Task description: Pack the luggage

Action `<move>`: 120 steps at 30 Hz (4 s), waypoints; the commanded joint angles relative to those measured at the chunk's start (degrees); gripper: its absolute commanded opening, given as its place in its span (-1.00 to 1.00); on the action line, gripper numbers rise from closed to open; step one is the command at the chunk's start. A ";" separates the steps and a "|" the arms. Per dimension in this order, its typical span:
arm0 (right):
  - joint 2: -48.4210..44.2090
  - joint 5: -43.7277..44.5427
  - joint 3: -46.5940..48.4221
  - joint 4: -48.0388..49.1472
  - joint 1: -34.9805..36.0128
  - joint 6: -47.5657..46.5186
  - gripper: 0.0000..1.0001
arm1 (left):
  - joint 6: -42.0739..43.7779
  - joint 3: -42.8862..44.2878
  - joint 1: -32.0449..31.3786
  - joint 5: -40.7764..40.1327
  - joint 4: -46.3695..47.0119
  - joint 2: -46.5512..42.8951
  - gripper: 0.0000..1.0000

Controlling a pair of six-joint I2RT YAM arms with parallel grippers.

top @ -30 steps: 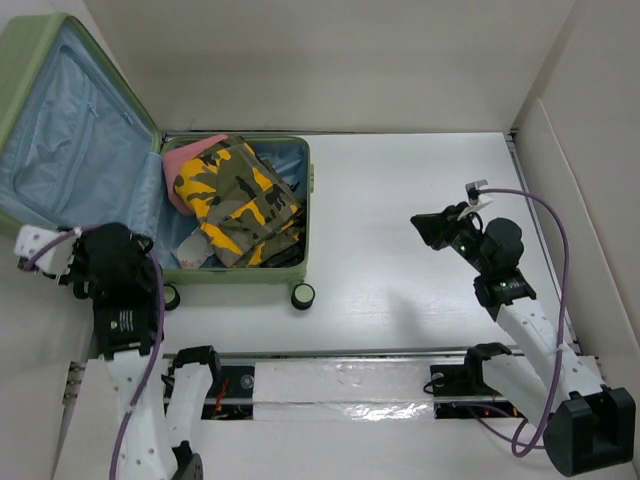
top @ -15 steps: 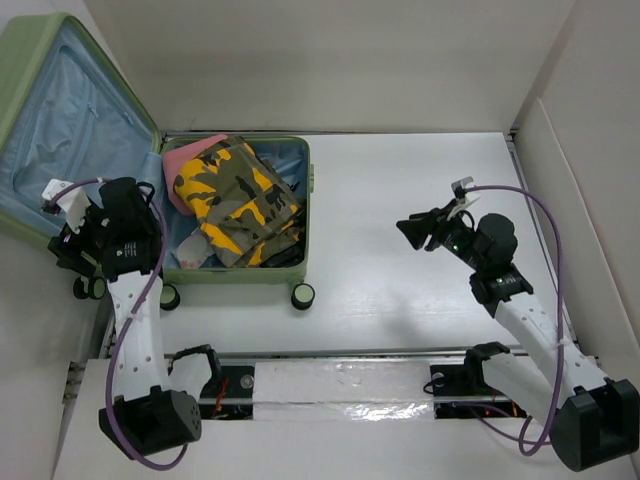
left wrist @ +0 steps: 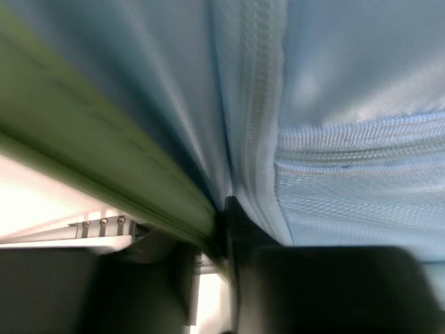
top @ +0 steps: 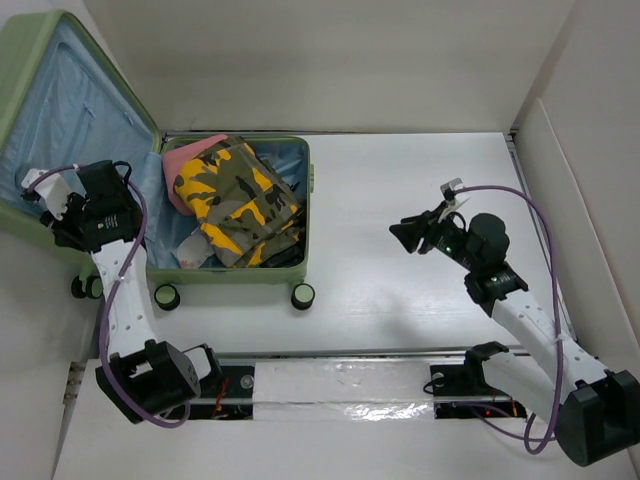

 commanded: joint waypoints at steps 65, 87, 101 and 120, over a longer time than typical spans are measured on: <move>25.08 22.86 16.23 3.80 2.29 4.99 -0.88 | -6.13 3.64 -24.96 45.31 15.26 -1.56 -0.35; 68.14 22.86 59.47 -13.33 5.18 2.09 -0.86 | -16.50 3.91 -1.57 75.32 26.15 37.30 -0.40; 60.35 16.27 47.29 -5.89 5.72 -0.72 -0.85 | -28.99 -35.60 -18.95 67.46 48.57 11.48 -0.52; 43.77 12.13 60.29 -23.80 -16.34 -3.36 -0.14 | -23.29 -32.93 -40.69 28.07 28.87 -33.98 0.51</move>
